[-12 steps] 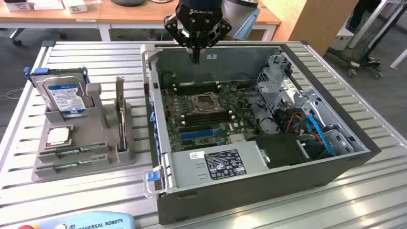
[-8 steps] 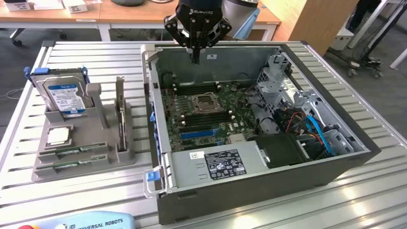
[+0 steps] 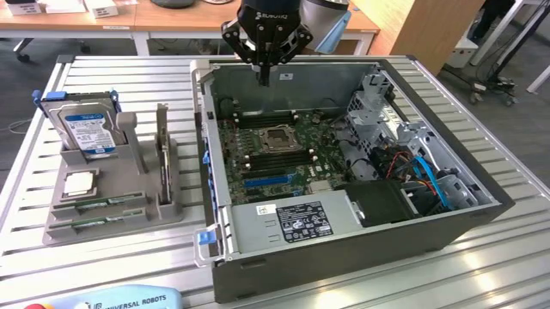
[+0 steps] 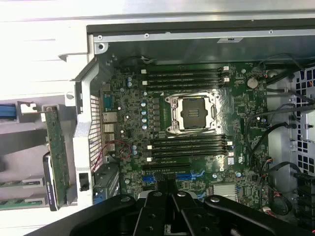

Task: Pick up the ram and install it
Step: 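Reach for the ram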

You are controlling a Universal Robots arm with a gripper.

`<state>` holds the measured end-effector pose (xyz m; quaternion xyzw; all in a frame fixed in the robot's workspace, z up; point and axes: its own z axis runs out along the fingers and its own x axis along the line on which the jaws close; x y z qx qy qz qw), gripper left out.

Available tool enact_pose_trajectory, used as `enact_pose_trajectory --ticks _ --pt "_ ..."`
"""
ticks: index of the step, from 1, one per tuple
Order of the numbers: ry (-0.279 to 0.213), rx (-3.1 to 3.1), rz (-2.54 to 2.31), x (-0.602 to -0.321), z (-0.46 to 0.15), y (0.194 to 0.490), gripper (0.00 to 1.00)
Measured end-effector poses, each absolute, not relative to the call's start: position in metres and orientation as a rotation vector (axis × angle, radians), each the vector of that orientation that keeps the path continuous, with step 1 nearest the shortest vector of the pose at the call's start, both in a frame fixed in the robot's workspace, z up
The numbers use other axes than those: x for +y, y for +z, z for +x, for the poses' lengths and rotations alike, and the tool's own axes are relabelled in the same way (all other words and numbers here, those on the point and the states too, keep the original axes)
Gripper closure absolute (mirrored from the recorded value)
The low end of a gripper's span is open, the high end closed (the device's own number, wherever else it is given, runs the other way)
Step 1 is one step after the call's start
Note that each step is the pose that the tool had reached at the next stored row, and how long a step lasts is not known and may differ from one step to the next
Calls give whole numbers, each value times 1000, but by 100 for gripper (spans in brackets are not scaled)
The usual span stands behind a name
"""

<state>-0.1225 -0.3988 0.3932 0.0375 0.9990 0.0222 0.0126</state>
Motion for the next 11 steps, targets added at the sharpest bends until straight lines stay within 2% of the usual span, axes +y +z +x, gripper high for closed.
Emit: enact_pose_trajectory --ticks 11 --pt "69 3114 117 -399 -135 393 90"
